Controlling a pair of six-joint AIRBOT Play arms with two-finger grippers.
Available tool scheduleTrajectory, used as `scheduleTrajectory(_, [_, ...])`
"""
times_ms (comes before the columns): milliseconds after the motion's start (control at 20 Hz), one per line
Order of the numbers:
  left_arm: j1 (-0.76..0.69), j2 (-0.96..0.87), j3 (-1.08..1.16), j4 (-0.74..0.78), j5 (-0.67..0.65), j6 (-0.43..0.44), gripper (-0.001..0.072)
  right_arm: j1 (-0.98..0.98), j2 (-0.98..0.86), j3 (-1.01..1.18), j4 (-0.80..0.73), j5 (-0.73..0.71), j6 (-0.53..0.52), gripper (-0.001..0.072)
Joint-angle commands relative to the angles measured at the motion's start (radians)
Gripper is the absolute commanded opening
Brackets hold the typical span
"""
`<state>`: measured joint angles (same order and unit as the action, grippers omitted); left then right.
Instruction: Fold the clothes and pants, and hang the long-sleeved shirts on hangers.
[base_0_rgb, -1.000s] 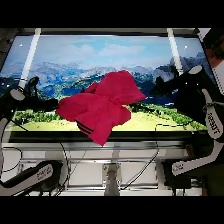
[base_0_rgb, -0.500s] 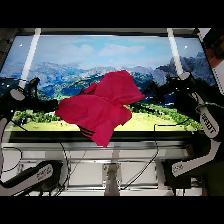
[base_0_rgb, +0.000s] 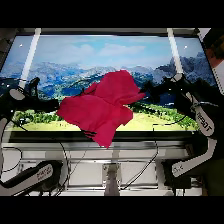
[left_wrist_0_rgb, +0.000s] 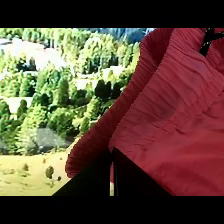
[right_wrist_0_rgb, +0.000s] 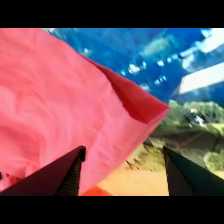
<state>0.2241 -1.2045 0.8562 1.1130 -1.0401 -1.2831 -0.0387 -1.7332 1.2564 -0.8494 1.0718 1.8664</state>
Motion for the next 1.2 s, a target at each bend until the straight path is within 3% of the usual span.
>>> scheduleTrajectory(0, [0.000,0.000,-0.001,-0.061,0.005,0.000,0.0014,0.002,-0.005,0.000,0.008,-0.020,0.009,0.0440])
scheduleTrajectory(100, [0.000,-0.002,-0.001,-0.059,0.008,0.000,0.0015,0.008,-0.016,0.000,0.008,-0.019,0.008,0.0438])
scheduleTrajectory(150, [0.000,-0.006,-0.001,-0.060,0.007,0.000,0.0015,0.017,-0.023,0.000,0.008,-0.023,0.008,0.0403])
scheduleTrajectory(250, [0.000,-0.031,-0.001,-0.060,0.008,0.000,0.0015,0.042,-0.040,0.000,0.016,-0.037,0.008,0.0270])
scheduleTrajectory(350, [0.000,-0.073,-0.001,-0.083,0.008,0.001,0.0015,0.071,-0.047,0.000,0.018,-0.080,0.007,0.0008])
scheduleTrajectory(500, [0.000,-0.140,0.000,-0.160,0.051,0.008,0.0014,0.083,-0.046,0.032,0.034,-0.137,0.007,0.0007])
scheduleTrajectory(700, [0.000,-0.156,0.043,-0.326,0.228,0.045,0.0012,0.062,-0.046,0.196,0.040,-0.193,0.011,0.0005])
scheduleTrajectory(950, [-0.041,-0.156,0.301,-0.415,0.245,0.045,0.0012,0.074,-0.047,0.477,0.063,-0.349,0.044,0.0004])
scheduleTrajectory(1150, [-0.119,-0.156,0.473,-0.414,0.314,0.040,0.0012,0.095,-0.047,0.646,0.021,-0.382,0.046,0.0004])
